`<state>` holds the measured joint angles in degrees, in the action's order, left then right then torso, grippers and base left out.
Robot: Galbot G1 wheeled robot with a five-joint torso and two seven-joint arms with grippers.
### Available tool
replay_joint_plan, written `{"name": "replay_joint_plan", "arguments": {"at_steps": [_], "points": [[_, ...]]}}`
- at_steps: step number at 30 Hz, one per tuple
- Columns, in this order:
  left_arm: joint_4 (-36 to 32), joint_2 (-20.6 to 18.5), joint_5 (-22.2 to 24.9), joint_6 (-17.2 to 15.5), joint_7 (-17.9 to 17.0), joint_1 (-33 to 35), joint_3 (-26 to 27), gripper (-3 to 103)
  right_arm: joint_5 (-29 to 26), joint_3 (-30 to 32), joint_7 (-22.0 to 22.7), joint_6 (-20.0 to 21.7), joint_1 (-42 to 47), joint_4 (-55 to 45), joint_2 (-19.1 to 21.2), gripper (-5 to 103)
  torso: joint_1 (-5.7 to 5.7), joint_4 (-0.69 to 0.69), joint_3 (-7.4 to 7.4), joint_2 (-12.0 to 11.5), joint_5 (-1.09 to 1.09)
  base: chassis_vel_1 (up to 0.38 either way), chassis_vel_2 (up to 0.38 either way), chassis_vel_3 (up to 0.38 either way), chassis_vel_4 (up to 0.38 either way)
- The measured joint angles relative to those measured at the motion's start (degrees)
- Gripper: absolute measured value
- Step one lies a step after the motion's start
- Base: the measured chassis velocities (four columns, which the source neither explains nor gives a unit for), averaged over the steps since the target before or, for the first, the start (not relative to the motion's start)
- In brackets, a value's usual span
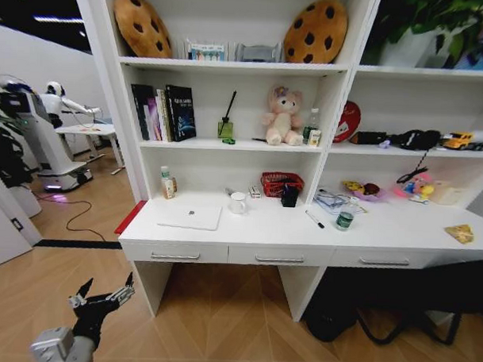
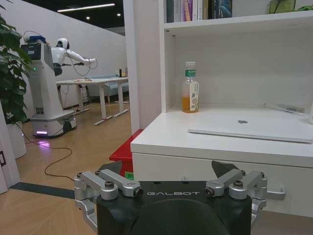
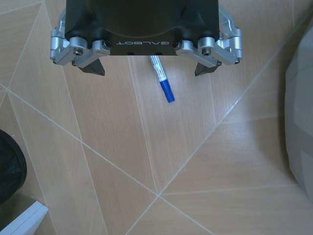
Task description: Organize the objects on the table.
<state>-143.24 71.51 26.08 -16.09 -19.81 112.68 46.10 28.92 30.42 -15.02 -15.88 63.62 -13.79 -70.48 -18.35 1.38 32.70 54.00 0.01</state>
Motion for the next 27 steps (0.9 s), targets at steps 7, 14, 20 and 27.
{"name": "replay_joint_plan", "arguments": {"at_steps": [7,14,20,27], "points": [[0.00,0.00,0.00,0.00,0.00,0.00,0.00,100,1.23,-0.30,0.38,1.14,-1.15,0.66,0.75,100,1.22,0.00,-1.54,-2.77,-0.01,0.000,0.000,0.000,0.000],[0.00,0.00,0.00,0.00,0.00,0.00,0.00,100,1.08,-0.36,0.10,1.72,-1.24,0.41,0.58,100,1.97,0.00,-2.53,-4.50,-0.01,0.000,0.000,0.000,0.000],[0.00,0.00,0.00,0.00,0.00,0.00,0.00,100,1.06,-0.33,-0.13,1.94,-0.86,0.09,0.58,100,2.75,0.00,-3.57,-6.32,-0.01,0.000,0.000,0.000,0.000],[0.00,0.00,0.00,0.00,0.00,0.00,0.00,100,1.01,-0.31,-0.25,1.94,-0.92,0.07,0.59,100,3.29,0.00,-4.26,-7.55,-0.01,-0.033,-0.035,0.043,0.042]]}}
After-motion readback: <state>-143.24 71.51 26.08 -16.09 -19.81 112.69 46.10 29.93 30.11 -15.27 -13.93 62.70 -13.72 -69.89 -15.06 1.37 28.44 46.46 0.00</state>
